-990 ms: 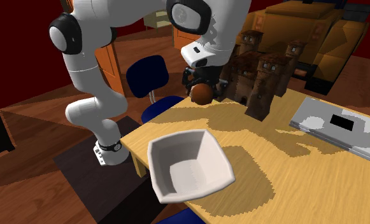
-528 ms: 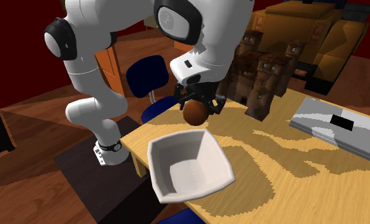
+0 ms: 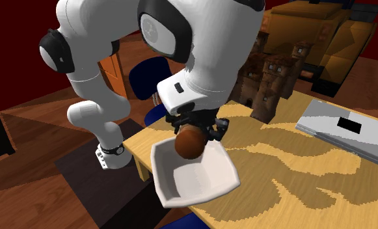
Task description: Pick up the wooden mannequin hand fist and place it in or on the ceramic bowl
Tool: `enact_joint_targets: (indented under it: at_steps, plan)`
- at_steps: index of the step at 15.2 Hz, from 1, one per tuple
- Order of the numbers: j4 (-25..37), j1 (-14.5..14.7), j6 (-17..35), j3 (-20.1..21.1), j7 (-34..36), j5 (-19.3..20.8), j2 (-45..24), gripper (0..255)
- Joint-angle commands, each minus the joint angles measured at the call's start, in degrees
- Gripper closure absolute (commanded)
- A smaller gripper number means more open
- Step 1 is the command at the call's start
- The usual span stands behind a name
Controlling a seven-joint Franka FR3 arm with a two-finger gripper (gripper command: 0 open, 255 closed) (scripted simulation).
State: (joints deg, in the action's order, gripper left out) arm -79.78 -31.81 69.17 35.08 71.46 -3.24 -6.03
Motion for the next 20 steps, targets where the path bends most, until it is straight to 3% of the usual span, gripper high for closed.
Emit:
enact_joint_targets:
  at_steps: [1, 13, 20]
  plan:
    - [-1.3, -0.3, 1.2, -0.2, -0.6, 0.1, 0.1, 255]
    - [-13.9, -1.1, 11.2, -0.8, -2.7, -1.0, 3.0, 255]
    - [-13.9, -1.0, 11.2, -0.9, -2.7, -1.0, 3.0, 255]
